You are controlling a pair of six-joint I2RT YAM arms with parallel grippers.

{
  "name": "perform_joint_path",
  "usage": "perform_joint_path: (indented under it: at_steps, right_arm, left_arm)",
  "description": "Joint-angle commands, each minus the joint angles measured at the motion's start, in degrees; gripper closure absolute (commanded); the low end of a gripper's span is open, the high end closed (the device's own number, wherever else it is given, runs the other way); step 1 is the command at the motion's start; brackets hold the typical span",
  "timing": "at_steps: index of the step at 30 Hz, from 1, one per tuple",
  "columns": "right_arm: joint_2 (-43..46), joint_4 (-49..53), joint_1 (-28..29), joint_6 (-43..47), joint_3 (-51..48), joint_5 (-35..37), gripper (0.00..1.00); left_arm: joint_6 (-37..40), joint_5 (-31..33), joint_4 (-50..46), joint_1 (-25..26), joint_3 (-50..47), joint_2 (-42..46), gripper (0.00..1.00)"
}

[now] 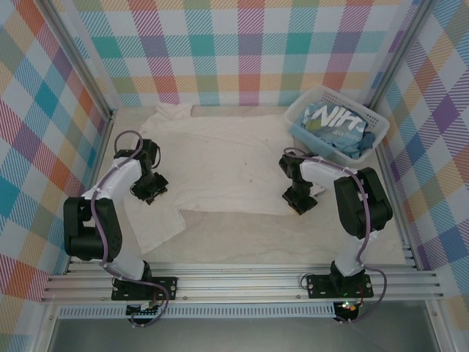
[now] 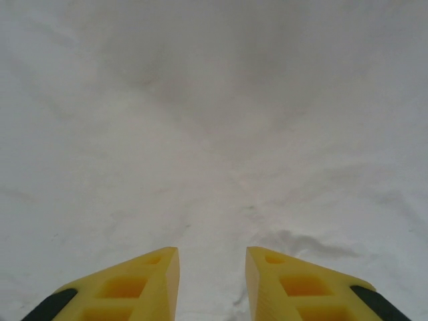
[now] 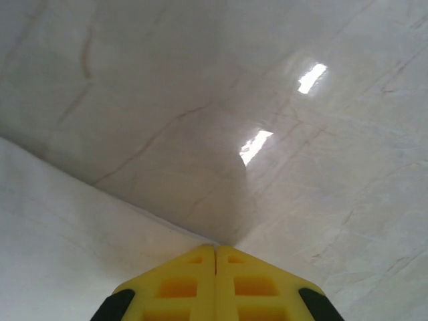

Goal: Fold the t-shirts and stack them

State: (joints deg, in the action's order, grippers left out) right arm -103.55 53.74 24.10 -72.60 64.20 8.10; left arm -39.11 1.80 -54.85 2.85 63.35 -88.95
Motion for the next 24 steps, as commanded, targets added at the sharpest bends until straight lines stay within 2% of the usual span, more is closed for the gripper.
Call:
perform_joint_path:
  at_steps: [1,7,12,18,24]
  right_arm:
    - [1.7,-0.7,0.2,1.2,-0.5,0.9,1.0]
    - [0.7,-2.6,0.1,4.1,-1.2,2.0,1.0]
    - [0.1,-3.6,0.1,6.2,-1.3,2.3,1.0]
    - [-1.0,-3.9,-1.1,8.7,-0.3,2.6,1.0]
    - [-1.0,-3.8,-3.3,10.6,-0.8,1.8,1.0]
  left_arm:
    - [0.0,2.5,-6.0,-1.8,-3.8,4.0,0.63]
    - [2.5,3.9,-10.5,-10.2,-12.0,10.3,0.61]
    - [0.5,2.8,-12.8,-10.5,-12.3,10.3,0.62]
    - [-9.2,-4.6,-8.8,-10.5,-22.9,12.7,0.62]
    - [-13.0,-4.2,-7.1,-9.1,-25.7,13.5,0.62]
